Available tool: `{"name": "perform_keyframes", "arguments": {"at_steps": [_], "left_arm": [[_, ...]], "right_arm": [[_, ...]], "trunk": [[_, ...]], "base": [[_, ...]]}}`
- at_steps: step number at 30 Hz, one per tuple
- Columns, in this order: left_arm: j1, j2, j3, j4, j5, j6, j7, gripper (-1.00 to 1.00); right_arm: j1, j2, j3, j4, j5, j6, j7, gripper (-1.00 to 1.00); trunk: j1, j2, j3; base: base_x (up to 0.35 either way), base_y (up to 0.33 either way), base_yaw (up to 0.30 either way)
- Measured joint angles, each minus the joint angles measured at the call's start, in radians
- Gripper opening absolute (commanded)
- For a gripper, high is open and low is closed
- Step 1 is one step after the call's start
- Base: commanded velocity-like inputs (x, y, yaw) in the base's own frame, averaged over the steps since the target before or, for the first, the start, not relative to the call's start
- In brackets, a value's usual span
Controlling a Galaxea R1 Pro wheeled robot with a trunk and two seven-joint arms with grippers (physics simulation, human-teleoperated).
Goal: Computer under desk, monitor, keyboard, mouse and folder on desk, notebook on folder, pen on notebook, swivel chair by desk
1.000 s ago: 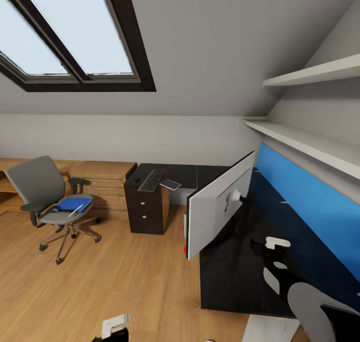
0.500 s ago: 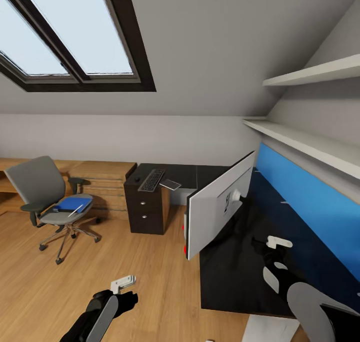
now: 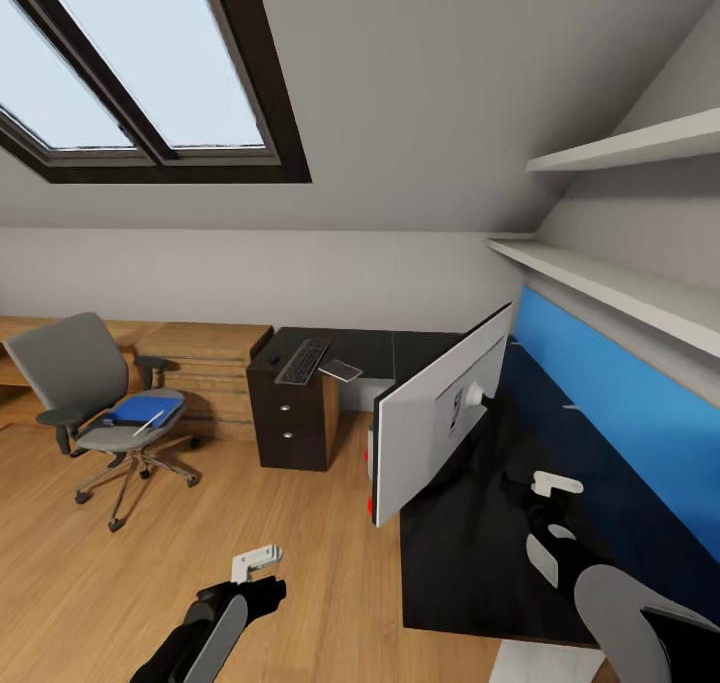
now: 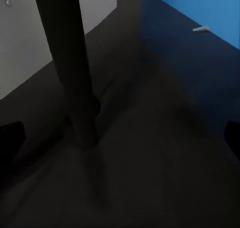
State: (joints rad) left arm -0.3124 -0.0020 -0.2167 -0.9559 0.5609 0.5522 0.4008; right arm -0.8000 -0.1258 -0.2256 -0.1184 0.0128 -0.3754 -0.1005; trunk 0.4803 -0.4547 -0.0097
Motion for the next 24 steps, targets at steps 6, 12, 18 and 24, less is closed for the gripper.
{"name": "perform_keyframes", "arguments": {"at_steps": [6,12,18,24], "left_arm": [[0.000,0.000,-0.009,0.001,-0.001,0.000,0.001,1.00],[0.000,0.000,-0.010,0.003,0.000,0.000,0.003,1.00],[0.000,-0.001,-0.016,0.019,0.001,0.000,0.005,1.00],[0.000,-0.001,-0.031,0.025,0.001,0.000,0.004,1.00]], "right_arm": [[0.001,-0.004,0.020,0.003,0.054,-0.037,0.046,1.00],[0.002,-0.005,0.022,0.003,0.065,-0.065,0.060,1.00],[0.002,-0.007,0.022,0.004,0.065,-0.068,0.061,1.00],[0.002,-0.008,0.022,0.004,0.065,-0.068,0.061,1.00]], "trunk": [[0.000,0.000,0.000],[0.000,0.000,0.000],[0.000,0.000,0.000],[0.000,0.000,0.000]], "base": [[0.003,0.000,0.000],[0.000,0.000,0.000],[0.004,0.000,0.000],[0.155,0.000,0.000]]}}
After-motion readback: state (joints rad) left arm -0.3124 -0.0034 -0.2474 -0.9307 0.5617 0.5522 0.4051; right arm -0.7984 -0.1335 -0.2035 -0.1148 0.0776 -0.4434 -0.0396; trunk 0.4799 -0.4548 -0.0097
